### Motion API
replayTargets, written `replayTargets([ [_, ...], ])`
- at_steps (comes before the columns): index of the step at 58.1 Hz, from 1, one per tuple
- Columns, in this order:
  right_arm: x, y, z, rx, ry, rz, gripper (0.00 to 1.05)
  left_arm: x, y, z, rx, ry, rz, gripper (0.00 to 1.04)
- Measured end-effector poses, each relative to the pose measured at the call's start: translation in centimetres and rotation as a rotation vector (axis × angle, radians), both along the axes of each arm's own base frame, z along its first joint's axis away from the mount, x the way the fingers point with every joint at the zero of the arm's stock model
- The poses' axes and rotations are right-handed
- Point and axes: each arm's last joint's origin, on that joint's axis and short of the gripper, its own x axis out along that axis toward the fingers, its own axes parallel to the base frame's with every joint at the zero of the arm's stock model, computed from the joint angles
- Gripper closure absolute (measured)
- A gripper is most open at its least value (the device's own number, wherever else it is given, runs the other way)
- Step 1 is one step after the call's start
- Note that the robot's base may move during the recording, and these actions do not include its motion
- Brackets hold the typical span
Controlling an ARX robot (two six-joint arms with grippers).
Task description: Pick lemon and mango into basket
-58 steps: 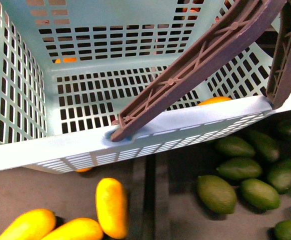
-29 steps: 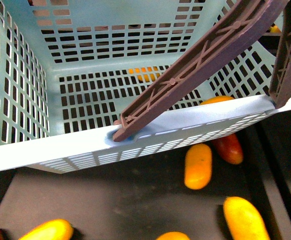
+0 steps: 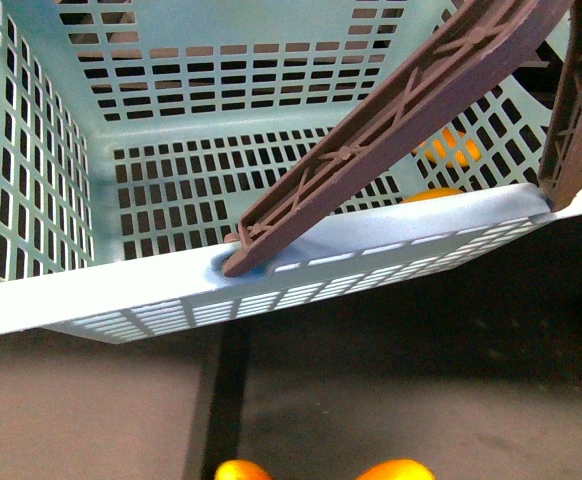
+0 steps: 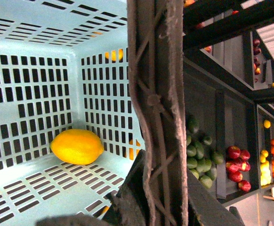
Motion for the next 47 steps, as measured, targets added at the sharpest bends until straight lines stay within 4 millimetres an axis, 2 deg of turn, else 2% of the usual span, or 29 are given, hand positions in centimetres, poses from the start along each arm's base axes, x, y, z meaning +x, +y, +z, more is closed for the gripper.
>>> replayTargets([
  [11, 0.0, 0.0, 0.0, 0.0, 0.0, 0.005, 0.09, 0.3, 0.5, 0.0, 0.01, -0.007, 0.035, 0.98],
  [26, 0.0, 0.0, 0.0, 0.004, 0.008, -0.01, 0.09, 0.1, 0.2, 0.0, 0.002, -0.002, 0.007, 0.98],
  [32, 1.6, -0.7, 0.2, 0.019, 0.359, -0.239, 0.09, 0.1, 0.1, 0.0, -0.004, 0.002, -0.002, 0.98],
  [37, 3.3, -2.1, -0.6, 0.027, 0.547, -0.311, 0.09, -0.1, -0.1, 0.0, -0.008, 0.005, -0.012, 0.98],
  [47, 8.0, -6.5, -2.5, 0.131, 0.645, -0.381, 0.09, -0.1, -0.1, 0.0, -0.003, 0.002, -0.002, 0.98],
])
